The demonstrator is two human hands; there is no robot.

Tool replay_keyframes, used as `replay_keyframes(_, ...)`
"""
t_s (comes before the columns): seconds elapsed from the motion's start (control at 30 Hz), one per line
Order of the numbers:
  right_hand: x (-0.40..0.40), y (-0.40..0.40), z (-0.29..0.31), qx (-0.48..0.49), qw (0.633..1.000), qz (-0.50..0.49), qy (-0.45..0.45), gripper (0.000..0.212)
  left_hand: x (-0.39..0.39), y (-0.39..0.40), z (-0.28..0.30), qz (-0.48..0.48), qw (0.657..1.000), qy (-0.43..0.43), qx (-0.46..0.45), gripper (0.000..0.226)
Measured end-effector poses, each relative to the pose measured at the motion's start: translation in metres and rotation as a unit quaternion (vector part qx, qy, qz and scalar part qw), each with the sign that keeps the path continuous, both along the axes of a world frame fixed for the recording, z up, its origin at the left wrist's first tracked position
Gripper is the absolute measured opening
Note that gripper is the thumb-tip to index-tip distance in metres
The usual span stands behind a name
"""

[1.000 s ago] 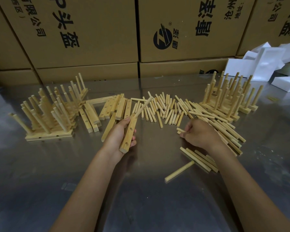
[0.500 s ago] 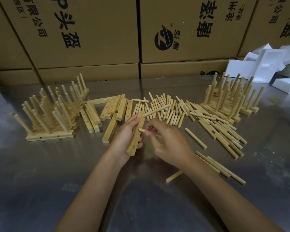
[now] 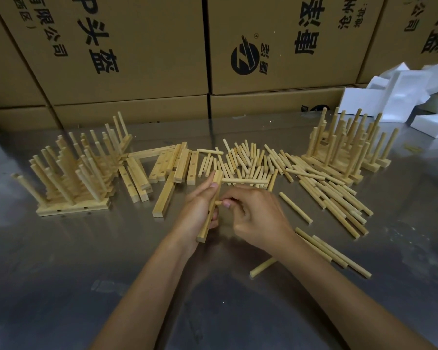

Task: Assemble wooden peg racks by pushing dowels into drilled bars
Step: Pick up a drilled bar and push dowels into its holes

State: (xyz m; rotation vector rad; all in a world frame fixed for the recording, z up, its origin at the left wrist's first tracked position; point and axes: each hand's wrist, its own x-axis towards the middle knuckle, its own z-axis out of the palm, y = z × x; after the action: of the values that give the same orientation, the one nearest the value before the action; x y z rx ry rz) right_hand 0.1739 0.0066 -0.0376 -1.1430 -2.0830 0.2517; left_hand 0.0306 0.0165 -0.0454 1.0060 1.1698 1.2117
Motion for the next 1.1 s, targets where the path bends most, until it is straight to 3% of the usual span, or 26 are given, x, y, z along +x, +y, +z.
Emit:
replay_keyframes(0.4, 0.004, 0.006, 0.007, -0.154, 0.978, -0.005, 0.139, 0.009, 0.001, 0.001, 0.004, 0.008, 1.000, 0.010, 0.009, 0.032)
replay_keyframes(0.57, 0.040, 0.014, 0.026, -0.191, 0.964, -0.042, 0.182, 0.027, -0.006, 0.004, 0.004, 0.088, 0.996, -0.025, -0.015, 0.034)
replay_keyframes(0.63, 0.064, 0.022, 0.024, -0.184, 0.966, -0.112, 0.142, 0.021, -0.016, 0.007, 0.004, 0.114, 0.991, -0.059, -0.022, 0.034)
replay_keyframes(0.67, 0.075, 0.028, 0.020, -0.185, 0.966, -0.165, 0.075, 0.019, -0.020, 0.009, 0.004, 0.121, 0.990, -0.075, -0.024, 0.034)
replay_keyframes(0.77, 0.092, 0.040, 0.007, -0.293, 0.915, -0.257, -0.103, 0.010, -0.026, 0.012, 0.004, 0.122, 0.987, -0.101, -0.024, 0.036)
replay_keyframes(0.83, 0.091, 0.042, 0.004, -0.329, 0.899, -0.264, -0.119, 0.009, -0.026, 0.014, 0.003, 0.124, 0.986, -0.107, -0.027, 0.036)
replay_keyframes(0.93, 0.078, 0.034, 0.008, -0.256, 0.943, -0.199, -0.078, 0.003, -0.026, 0.014, 0.002, 0.126, 0.984, -0.119, -0.032, 0.037)
replay_keyframes(1.0, 0.055, 0.020, 0.013, -0.226, 0.971, -0.081, -0.017, 0.012, -0.026, 0.014, 0.001, 0.130, 0.981, -0.137, -0.036, 0.035)
replay_keyframes(1.1, 0.011, -0.005, 0.017, -0.182, 0.979, 0.089, 0.029, 0.014, -0.027, 0.014, 0.002, 0.132, 0.978, -0.155, -0.039, 0.032)
